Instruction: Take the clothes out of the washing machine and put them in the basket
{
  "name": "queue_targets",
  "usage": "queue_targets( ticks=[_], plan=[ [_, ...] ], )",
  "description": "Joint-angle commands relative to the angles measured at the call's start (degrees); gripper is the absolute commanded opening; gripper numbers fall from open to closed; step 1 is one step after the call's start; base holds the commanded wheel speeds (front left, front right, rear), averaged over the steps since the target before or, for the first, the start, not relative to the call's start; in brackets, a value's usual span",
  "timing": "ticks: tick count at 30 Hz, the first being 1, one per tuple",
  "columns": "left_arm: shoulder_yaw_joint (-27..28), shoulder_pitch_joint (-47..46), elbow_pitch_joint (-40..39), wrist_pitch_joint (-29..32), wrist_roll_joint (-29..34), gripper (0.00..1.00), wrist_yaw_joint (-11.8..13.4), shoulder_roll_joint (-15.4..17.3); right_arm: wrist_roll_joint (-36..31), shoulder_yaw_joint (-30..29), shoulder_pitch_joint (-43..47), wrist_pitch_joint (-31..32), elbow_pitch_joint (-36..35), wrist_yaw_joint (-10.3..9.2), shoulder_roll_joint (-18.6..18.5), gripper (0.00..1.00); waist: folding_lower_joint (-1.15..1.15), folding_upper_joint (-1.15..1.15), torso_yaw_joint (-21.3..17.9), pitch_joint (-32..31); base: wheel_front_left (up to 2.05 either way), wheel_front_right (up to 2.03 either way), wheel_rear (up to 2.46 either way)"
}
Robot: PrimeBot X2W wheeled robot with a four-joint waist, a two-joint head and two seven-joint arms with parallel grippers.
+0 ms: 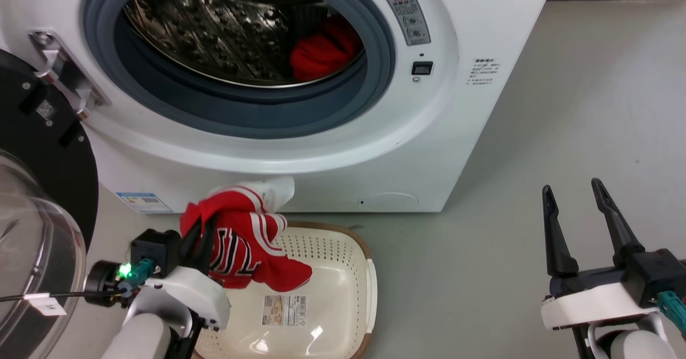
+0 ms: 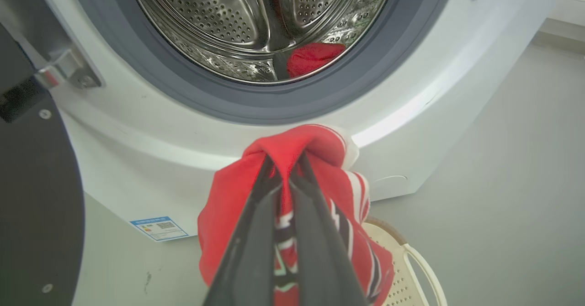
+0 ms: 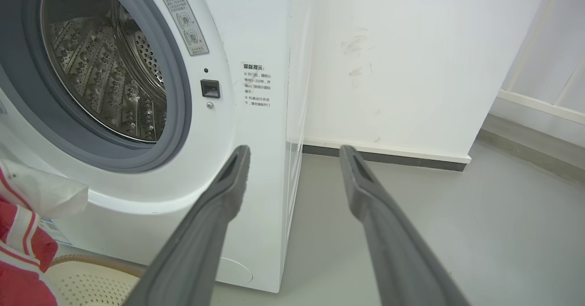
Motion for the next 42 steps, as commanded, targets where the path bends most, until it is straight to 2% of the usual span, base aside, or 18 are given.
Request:
queue_targets(
  ticks=[1, 6, 14, 27, 33, 39, 42],
  plan=[
    [0.0, -0.1, 0.7, 0.1, -0.4, 0.0, -0.2, -0.2, -0.3, 0.1, -0.9, -0.1, -0.2, -0.04, 0.0, 1.0, 0.01, 0.0, -0.2, 1.1, 0.0, 0.0, 0.0],
    [-1.0, -1.9, 9.4, -0.6, -0.7, 0.0, -1.6, -1.0, -0.5, 0.5, -2.6, -0.1, -0.7, -0.04, 0.0, 1.0, 0.01, 0.0, -1.3, 5.3, 0.0, 0.0, 0.0],
    [-2.9, -9.8, 23.3, -2.2, 0.6, 0.0, -3.6, -3.2, -1.5, 0.1, -5.3, -0.1, -2.1, -0.04, 0.0, 1.0, 0.01, 0.0, -3.2, 15.1, 0.0, 0.0, 0.0],
    [-4.3, -25.1, 45.5, -3.1, 2.0, 0.0, -4.7, -4.6, -1.5, -0.3, -8.9, -0.1, -5.1, -0.04, 0.0, 1.0, 0.01, 0.0, -5.7, 29.2, 0.0, 0.0, 0.0],
    [-4.5, -29.3, 51.0, -3.4, 1.9, 0.0, -4.8, -4.8, -1.2, -0.7, -10.4, -0.1, -6.8, -0.05, 0.0, 1.0, 0.01, 0.0, -6.6, 33.8, 0.0, 0.0, 0.0],
    [-3.3, -31.7, 51.8, -4.0, 0.6, 0.0, -4.4, -5.3, -0.7, -2.2, -11.3, -0.1, -8.5, -0.04, 0.0, 1.0, 0.01, 0.0, -7.1, 36.7, 0.0, 0.0, 0.0],
    [-3.5, -31.9, 52.3, -4.1, 0.6, 0.0, -4.9, -5.8, -0.9, -2.5, -11.4, -0.1, -8.8, -0.04, 0.0, 1.0, 0.01, 0.0, -7.1, 37.1, 0.0, 0.0, 0.0]
  ],
)
